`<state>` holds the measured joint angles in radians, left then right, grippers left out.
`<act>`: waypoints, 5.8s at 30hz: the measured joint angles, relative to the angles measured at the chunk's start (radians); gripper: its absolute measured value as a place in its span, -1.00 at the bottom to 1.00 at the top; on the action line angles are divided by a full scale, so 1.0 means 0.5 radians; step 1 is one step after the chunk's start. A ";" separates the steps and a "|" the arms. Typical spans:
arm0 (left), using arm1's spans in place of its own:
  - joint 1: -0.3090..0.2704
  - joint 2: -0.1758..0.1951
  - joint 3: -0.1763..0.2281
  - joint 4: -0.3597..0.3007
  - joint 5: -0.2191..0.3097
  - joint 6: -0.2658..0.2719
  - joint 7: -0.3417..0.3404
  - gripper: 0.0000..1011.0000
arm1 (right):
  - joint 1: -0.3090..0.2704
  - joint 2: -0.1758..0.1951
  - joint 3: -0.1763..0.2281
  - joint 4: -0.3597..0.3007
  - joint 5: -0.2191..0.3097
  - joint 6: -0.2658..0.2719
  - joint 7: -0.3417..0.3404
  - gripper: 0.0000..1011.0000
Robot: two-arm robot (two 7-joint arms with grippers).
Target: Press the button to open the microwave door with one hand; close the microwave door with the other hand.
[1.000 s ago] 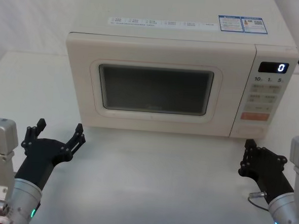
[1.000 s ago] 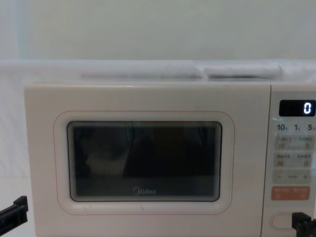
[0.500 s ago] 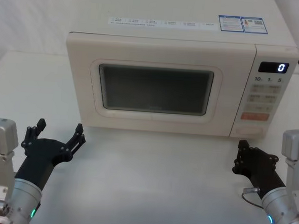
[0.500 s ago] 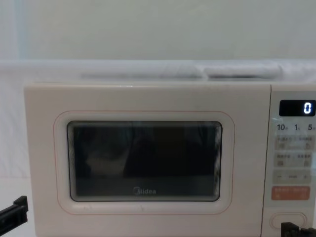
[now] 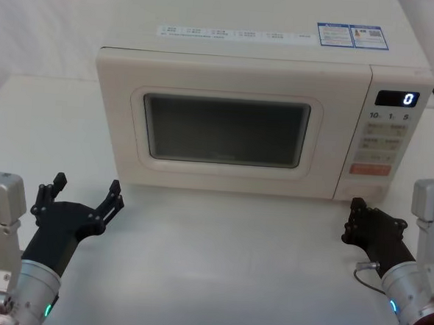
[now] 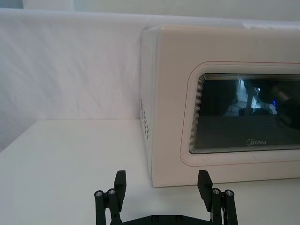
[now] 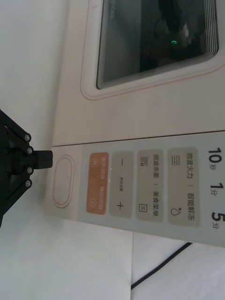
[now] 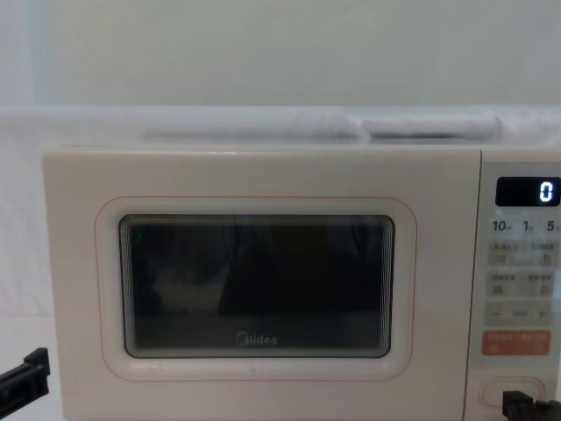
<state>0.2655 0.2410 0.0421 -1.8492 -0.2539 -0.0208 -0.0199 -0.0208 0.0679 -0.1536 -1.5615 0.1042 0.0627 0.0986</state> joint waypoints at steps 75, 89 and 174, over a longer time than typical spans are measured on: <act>0.000 0.000 0.000 0.000 0.000 0.000 0.000 0.98 | 0.317 -0.066 0.069 0.403 -0.025 -0.062 -0.018 -1.00; 0.000 0.000 0.000 0.000 0.000 0.000 0.000 0.98 | 0.347 -0.079 0.081 0.452 -0.015 -0.072 -0.019 -1.00; 0.000 0.000 0.000 0.000 0.000 0.000 0.000 0.98 | -0.219 0.333 0.132 -0.274 -0.050 -0.125 0.183 0.52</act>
<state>0.2655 0.2409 0.0421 -1.8492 -0.2538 -0.0207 -0.0199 -0.1304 0.2342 -0.0875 -1.6984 0.0791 0.0004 0.1900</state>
